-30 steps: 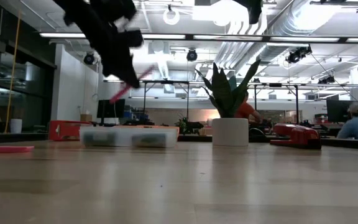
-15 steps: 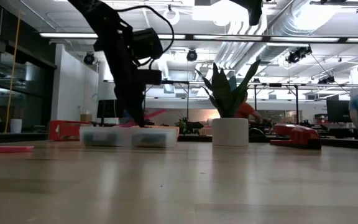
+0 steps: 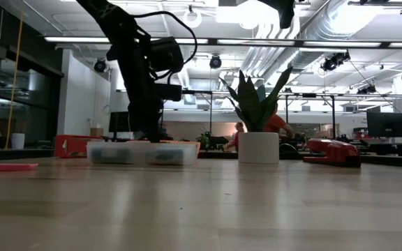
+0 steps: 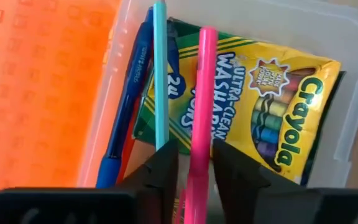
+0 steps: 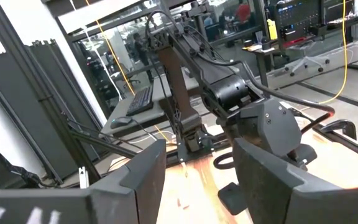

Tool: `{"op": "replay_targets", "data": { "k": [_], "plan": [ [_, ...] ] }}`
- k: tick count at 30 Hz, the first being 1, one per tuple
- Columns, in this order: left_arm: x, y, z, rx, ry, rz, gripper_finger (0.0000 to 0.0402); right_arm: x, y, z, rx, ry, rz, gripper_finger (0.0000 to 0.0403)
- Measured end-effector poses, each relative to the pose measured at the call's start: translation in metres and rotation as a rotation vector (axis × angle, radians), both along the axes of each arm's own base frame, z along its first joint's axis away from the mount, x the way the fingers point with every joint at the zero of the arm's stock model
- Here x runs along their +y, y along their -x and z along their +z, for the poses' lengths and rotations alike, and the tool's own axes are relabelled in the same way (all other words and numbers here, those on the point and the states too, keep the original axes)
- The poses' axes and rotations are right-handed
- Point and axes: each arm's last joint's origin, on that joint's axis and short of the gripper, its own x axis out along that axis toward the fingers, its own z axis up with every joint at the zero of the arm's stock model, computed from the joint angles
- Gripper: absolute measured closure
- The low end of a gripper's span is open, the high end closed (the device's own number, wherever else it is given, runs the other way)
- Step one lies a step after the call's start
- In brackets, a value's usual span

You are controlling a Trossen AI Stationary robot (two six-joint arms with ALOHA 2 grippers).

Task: Pack school essentials
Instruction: Put the pink pen into the orange supply box, then put the pink eraser into the orange supply box

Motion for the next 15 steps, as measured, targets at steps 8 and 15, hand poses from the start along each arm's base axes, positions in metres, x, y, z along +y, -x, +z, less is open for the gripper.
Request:
{"op": "replay_targets", "data": {
  "k": [8, 15],
  "plan": [
    [-0.002, 0.000, 0.031, -0.014, 0.047, -0.012, 0.0226, 0.000, 0.000, 0.000, 0.000, 0.000, 0.000, 0.0224],
    [-0.009, 0.013, 0.118, -0.337, -0.039, 0.039, 0.0192, 0.000, 0.000, -0.001, 0.010, 0.005, 0.000, 0.0224]
  ]
}}
